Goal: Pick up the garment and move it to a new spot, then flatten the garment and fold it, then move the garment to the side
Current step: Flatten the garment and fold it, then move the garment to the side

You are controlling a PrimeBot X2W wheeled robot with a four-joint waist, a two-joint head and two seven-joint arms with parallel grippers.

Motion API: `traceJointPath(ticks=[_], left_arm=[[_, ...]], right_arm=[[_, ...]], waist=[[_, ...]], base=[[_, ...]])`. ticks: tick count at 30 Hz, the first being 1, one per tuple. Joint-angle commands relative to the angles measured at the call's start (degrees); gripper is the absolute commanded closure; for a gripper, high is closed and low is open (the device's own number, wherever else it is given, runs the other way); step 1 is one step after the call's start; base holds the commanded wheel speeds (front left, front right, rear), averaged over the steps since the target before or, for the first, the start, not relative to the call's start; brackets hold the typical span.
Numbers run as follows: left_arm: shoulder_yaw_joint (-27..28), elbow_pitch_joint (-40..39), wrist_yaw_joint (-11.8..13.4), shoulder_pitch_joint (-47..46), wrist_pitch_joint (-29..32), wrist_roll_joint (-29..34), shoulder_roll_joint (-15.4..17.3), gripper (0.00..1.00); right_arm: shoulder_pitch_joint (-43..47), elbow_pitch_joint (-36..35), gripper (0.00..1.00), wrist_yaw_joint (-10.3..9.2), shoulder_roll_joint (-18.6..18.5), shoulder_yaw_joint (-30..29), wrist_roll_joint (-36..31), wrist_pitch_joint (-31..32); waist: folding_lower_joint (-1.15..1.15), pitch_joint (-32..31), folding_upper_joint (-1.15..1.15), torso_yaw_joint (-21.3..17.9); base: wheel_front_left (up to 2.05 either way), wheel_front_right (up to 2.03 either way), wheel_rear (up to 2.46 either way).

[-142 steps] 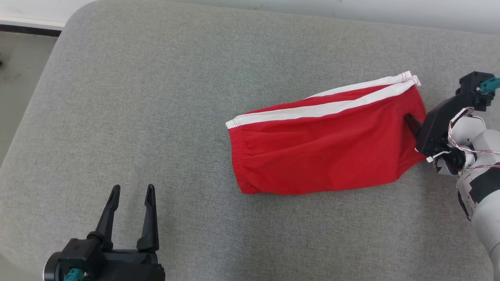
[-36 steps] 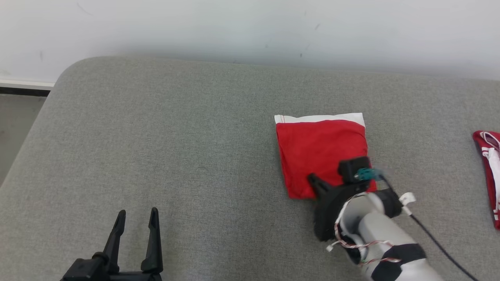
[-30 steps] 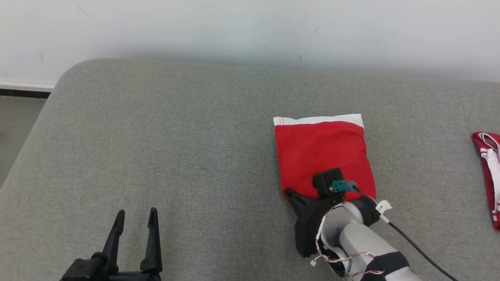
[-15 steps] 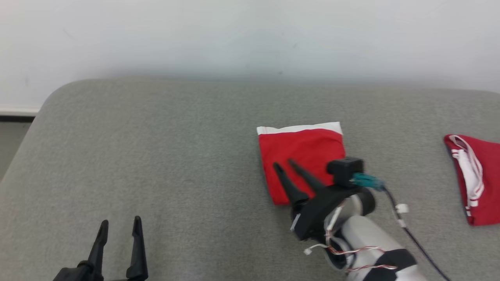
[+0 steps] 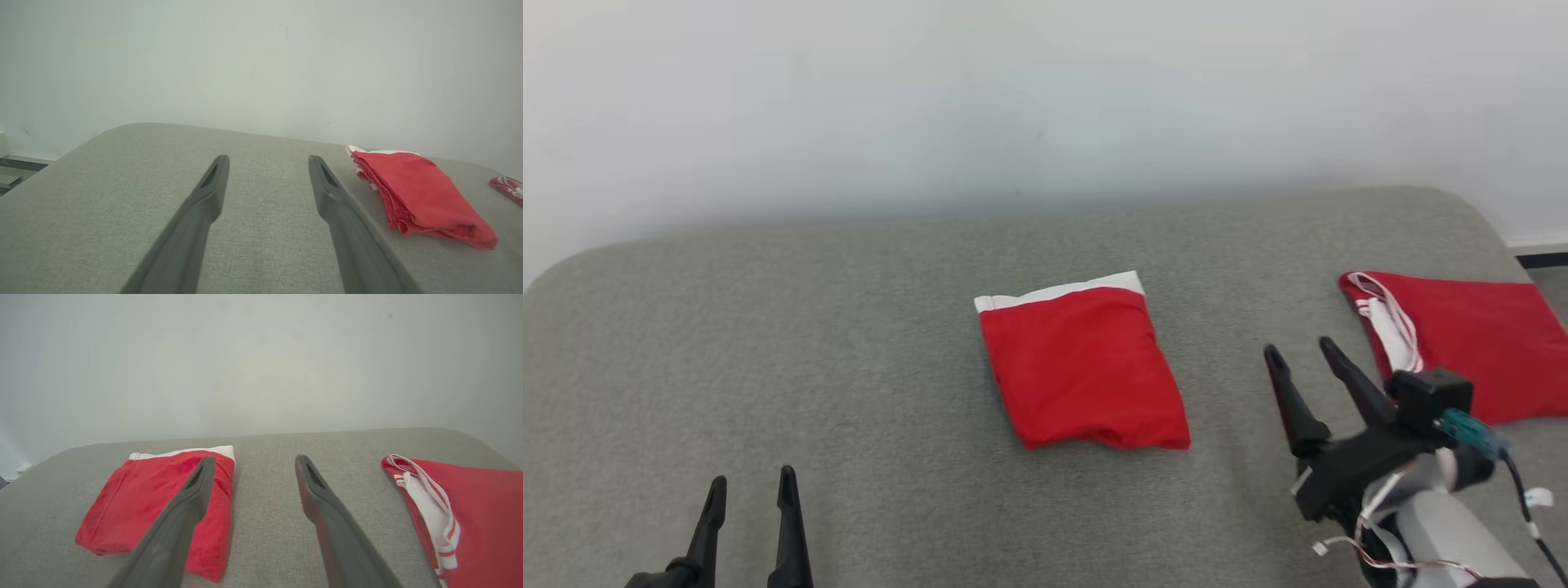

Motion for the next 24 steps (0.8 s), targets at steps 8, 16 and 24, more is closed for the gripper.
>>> traceJointPath(ticks=[8,16,24], left_arm=[[2.1,2.2,-0.2,0.1,-0.1,-0.4,0.0,0.0],[4.5,4.8,-1.6,1.2,-0.1,0.3,0.2,0.0],[6.0,5.6,-2.6,2.3,-0.1,0.7,0.1,0.0]], right_arm=[[6.5,-1.5,0.0,-0.16,-3.7,-2.0,-2.4,-0.5],[9.1,-0.8,0.0,-0.16,-4.1,-0.7,0.3,-2.0],[9.9,-0.4,0.0,-0.16,-3.8,-0.6,1.7,-2.7]], waist=[[0.0,-2.6,0.0,-4.1],[0.0,-3.7,0.0,-4.9],[0.0,-3.9,0.0,-4.6]], base=[[0.0,0.0,0.0],[0.0,0.0,0.0],[0.0,0.0,0.0]])
